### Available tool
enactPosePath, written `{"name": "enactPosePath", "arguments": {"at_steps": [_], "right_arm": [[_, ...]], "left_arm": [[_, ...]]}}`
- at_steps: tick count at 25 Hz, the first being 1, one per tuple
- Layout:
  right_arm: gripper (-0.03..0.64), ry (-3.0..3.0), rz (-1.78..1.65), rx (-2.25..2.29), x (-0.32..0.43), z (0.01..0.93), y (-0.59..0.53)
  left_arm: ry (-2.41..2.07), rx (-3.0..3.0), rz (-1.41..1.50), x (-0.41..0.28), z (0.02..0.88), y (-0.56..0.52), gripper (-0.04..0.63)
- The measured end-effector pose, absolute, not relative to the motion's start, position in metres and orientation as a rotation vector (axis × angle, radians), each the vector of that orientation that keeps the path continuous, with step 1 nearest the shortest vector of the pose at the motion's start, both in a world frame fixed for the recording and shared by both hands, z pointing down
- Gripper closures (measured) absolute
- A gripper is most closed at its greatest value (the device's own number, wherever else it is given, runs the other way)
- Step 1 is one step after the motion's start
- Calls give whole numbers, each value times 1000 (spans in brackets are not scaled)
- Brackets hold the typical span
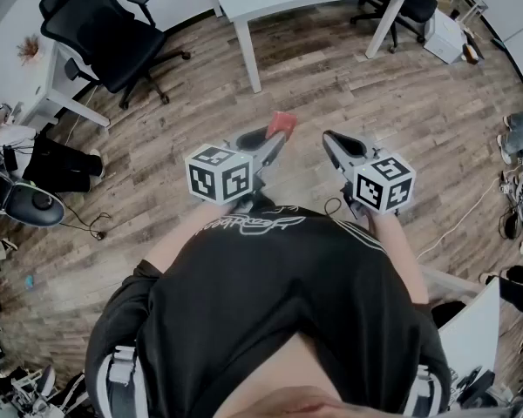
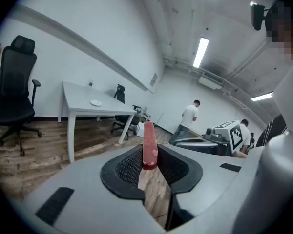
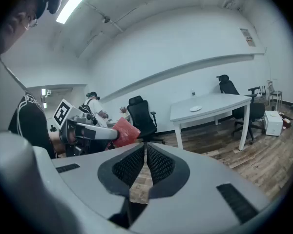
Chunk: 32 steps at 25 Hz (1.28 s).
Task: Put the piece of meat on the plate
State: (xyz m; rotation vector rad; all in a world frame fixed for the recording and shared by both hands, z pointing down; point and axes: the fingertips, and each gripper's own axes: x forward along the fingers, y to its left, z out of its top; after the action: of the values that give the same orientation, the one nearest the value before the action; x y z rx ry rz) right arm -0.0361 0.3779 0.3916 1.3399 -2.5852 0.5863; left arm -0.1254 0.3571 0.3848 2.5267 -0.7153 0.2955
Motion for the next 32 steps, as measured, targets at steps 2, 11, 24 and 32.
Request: {"name": "enactPosePath", "arguments": {"at_steps": [2, 11, 24, 32], "right_arm": [[596, -2585, 586, 1340, -35, 392, 381], [597, -2591, 605, 1364, -26, 389, 383], [595, -2603, 706, 1383, -15, 396, 377], [595, -2680, 803, 1397, -7, 386, 354]], "left_arm": [[-714, 2530, 294, -124, 384, 359, 505], [-696, 2541, 300, -115, 379, 364, 504], [-658, 2539, 303, -98, 384, 355, 505], [-659, 2531, 278, -95, 383, 331, 505]]}}
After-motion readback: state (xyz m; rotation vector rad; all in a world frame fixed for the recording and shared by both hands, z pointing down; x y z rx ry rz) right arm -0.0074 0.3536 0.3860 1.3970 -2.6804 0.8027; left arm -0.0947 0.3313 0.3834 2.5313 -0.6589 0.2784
